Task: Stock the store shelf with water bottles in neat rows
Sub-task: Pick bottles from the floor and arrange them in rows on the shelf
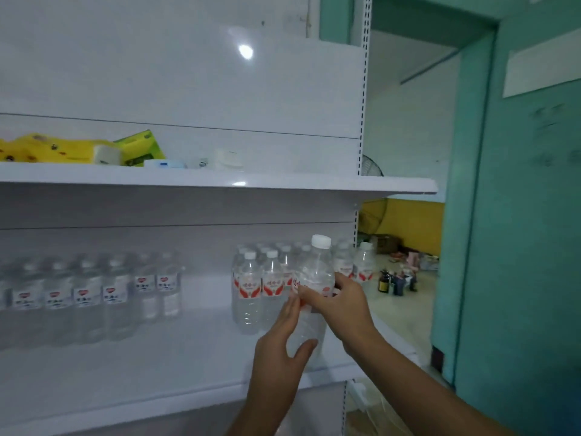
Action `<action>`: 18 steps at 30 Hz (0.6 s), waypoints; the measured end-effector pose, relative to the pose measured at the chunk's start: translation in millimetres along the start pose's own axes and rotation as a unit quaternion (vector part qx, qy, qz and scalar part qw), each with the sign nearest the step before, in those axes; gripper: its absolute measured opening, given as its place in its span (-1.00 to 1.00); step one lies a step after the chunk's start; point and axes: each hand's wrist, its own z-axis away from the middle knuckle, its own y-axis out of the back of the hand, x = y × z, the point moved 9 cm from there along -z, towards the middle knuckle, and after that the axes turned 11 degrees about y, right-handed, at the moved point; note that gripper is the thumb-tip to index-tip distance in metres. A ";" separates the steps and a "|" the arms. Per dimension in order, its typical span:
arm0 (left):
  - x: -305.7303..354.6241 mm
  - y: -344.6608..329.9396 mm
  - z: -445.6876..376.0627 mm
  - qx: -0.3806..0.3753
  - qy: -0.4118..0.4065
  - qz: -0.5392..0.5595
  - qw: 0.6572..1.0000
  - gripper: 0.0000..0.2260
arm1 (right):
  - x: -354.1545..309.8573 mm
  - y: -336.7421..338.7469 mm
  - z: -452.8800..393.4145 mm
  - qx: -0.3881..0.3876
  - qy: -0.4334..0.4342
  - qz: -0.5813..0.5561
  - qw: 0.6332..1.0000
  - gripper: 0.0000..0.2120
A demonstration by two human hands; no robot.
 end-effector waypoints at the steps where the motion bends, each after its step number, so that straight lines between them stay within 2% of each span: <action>1: 0.6 -10.0 -0.2 -0.013 0.002 0.012 1.000 -0.32 | 0.3 13.8 2.0 0.011 -0.001 0.005 1.000 -0.71; 5: -2.1 -51.7 -4.5 -0.091 0.033 0.075 0.992 -0.30 | -3.5 63.7 10.7 0.031 0.011 0.046 0.998 -0.71; 10: 5.1 -100.9 -1.9 -0.198 0.065 0.172 0.963 -0.37 | 2.1 106.2 25.5 0.015 0.010 0.065 0.998 -0.68; 14: 3.6 -125.9 1.0 -0.227 0.069 0.196 0.952 -0.38 | 15.9 125.5 27.5 0.005 -0.008 0.066 0.998 -0.70; 18: -12.8 -134.5 -10.3 -0.208 0.086 0.200 0.954 -0.38 | 30.6 119.9 13.5 -0.029 -0.018 0.063 0.997 -0.67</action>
